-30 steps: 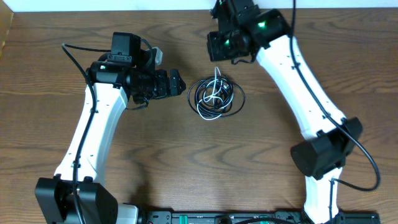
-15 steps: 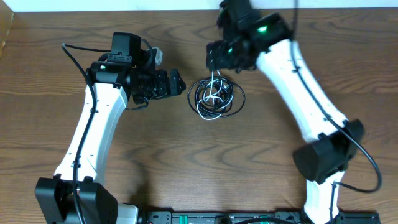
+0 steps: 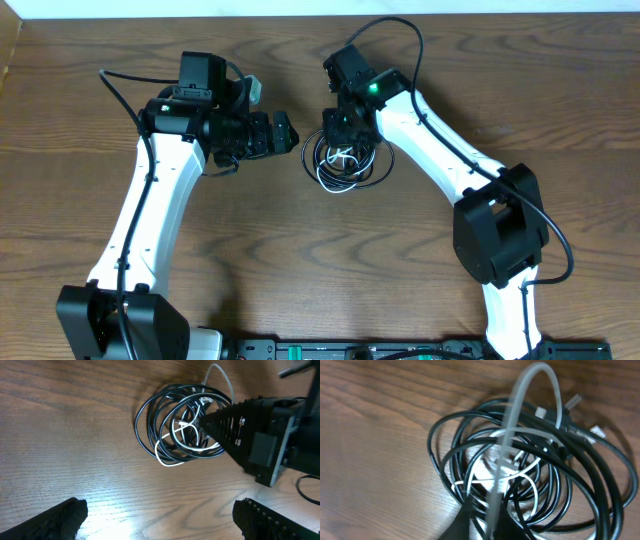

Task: Untangle cables
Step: 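Lift the white cable with the right gripper, pulling it up and away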

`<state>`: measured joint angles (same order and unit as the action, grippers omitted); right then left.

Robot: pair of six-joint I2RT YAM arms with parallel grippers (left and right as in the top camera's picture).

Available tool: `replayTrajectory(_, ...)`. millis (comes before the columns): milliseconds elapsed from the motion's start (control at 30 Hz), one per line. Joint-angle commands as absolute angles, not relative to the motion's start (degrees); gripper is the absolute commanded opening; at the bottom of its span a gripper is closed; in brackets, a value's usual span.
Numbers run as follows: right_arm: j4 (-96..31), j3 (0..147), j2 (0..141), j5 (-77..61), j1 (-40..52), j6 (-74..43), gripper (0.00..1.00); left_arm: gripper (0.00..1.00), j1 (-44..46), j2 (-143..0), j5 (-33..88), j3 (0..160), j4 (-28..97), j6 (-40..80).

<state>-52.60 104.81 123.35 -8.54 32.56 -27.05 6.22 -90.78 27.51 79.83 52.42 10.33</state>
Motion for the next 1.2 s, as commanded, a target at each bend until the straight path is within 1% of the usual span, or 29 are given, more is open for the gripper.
replayTrajectory(0, -51.9, 104.7, 122.9, -8.3, 32.7, -28.3, 0.01, 0.99, 6.2, -91.1, 27.4, 80.7, 52.4, 10.2)
replayTrajectory(133, -53.1, 108.3, 121.7, -11.7, 32.6, -26.6, 0.01, 0.99, 6.2, -91.1, 27.4, 80.7, 52.4, 10.2)
replayTrajectory(267, -55.5, 115.4, 118.6, -16.9, 32.4, -23.7, 0.01, 0.99, 6.2, -91.1, 27.4, 80.7, 52.6, 10.2)
replayTrajectory(467, -57.1, 124.7, 112.4, -16.9, 32.4, -20.9, 0.01, 0.99, 6.2, -91.1, 27.4, 80.7, 52.6, 10.2)
replayTrajectory(567, -55.7, 127.3, 108.2, -13.2, 32.4, -20.9, 0.01, 0.99, 6.2, -91.1, 27.4, 80.6, 52.6, 10.2)
replayTrajectory(700, -54.8, 127.3, 104.9, -9.1, 32.4, -20.9, 0.02, 0.99, 6.2, -91.1, 27.4, 80.1, 52.5, 10.2)
replayTrajectory(933, -54.2, 127.3, 104.3, -9.0, 32.4, -20.7, 0.01, 0.99, 6.2, -91.3, 27.4, 79.4, 52.3, 10.2)
replayTrajectory(1167, -44.6, 127.4, 101.8, -12.6, 32.3, -21.8, 0.01, 0.99, 6.2, -91.4, 27.4, 79.2, 52.4, 10.2)
